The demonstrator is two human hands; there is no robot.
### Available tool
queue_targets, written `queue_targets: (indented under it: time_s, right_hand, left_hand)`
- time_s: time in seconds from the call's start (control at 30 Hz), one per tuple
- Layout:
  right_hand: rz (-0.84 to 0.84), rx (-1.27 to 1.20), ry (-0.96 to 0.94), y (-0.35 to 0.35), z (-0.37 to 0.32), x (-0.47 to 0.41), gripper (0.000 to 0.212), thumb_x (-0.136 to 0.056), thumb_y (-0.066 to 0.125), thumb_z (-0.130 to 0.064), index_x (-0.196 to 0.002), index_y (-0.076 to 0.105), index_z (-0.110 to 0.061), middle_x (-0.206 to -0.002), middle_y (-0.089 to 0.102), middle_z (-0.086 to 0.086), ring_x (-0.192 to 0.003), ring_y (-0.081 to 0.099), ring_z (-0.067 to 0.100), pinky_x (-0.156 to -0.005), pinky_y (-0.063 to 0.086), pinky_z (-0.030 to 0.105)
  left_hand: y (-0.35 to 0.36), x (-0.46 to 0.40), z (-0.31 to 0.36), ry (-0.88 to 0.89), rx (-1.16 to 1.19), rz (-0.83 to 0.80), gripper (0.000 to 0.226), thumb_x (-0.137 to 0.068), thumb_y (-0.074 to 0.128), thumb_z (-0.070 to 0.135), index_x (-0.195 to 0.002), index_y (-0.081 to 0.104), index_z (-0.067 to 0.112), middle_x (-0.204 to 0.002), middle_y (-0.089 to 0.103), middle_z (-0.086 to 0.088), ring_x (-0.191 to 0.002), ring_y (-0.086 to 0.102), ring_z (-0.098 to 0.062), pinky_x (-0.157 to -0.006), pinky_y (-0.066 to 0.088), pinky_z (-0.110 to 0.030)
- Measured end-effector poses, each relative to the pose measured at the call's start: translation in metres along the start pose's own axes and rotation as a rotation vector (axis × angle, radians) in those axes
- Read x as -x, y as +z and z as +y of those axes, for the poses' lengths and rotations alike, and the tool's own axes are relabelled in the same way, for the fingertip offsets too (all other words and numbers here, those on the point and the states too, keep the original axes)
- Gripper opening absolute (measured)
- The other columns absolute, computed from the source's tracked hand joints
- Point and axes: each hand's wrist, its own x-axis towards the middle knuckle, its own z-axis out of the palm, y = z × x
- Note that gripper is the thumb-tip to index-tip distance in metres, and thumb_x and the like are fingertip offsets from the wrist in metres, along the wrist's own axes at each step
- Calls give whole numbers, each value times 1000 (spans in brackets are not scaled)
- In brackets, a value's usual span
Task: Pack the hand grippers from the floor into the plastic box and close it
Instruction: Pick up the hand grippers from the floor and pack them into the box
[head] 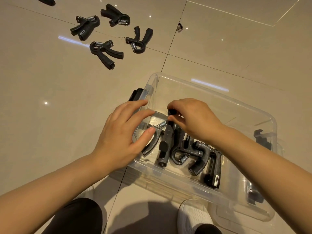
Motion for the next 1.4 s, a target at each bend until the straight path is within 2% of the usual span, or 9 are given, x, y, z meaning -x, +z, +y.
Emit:
queue_targets:
  time_s: [0.13,0.27,0.37,0.47,0.6,0.8,0.97,1.2,1.4]
  right_hand:
    - [-93,107,-89,28,-3,-15,30,-92,55,-29,-117,58,-13,-98,63,8,-96,56,30,-70,42,36]
    - [-125,190,-161,62,-6,-15,29,-79,72,-20,-102,65,-4,-85,64,16,-72,61,35,-54,34,30]
    - [-202,107,-39,78,-2,-11,50,-89,58,-38,-130,49,-12,-124,56,13,-105,54,33,-82,44,39]
    - [-361,126,-2,87,11,0,76,-85,52,-60,-146,25,-24,-149,30,8,-135,27,28,-108,28,43]
    - [-447,108,-2,87,15,6,99,-73,59,-69,-150,9,-31,-157,10,6,-144,5,26,-114,10,50]
    - [-614,199,-48,86,10,-10,128,-60,70,-71,-150,-8,-24,-159,0,6,-145,-2,30,-117,7,50]
    - [-622,179,-95,85,18,-9,127,-64,78,-56,-150,-9,-22,-159,0,7,-145,-3,28,-118,9,41]
    - [-554,109,53,92,-2,-2,123,-63,54,-83,-150,-7,-22,-158,-4,10,-144,-10,31,-113,1,60]
    - [-494,57,85,102,-13,5,119,-68,63,-70,-150,-7,-18,-158,-5,10,-144,-14,31,-112,-2,62]
  left_hand:
    - [-3,12,-8,161,-89,-152,52,-88,45,54,-131,53,26,-149,34,1,-141,23,-22,-108,29,-51]
    - [-1,29,-16,260,-99,-175,52,-90,43,54,-128,57,22,-150,35,-3,-143,21,-24,-110,25,-54]
    - [4,30,-20,283,-75,-117,48,-91,43,52,-125,58,21,-146,40,-6,-141,26,-26,-109,27,-53]
    - [7,30,-21,296,-69,-79,50,-91,42,53,-114,66,15,-139,48,-8,-138,31,-28,-105,31,-55]
    - [9,29,-24,322,-64,-43,51,-90,44,52,-111,68,13,-132,54,-9,-136,34,-31,-101,36,-55]
    - [11,27,-26,347,-41,-29,48,-89,45,52,-118,58,16,-129,57,-9,-136,34,-31,-100,38,-51]
    - [10,27,-26,335,-56,-42,54,-89,43,54,-113,67,11,-125,59,-10,-135,36,-33,-98,39,-52]
    - [9,27,-23,320,-42,-47,56,-90,43,54,-111,68,9,-121,60,-13,-134,36,-34,-99,41,-51]
    - [10,27,-25,339,-40,-37,54,-90,44,54,-121,61,14,-128,57,-11,-136,34,-33,-101,39,-52]
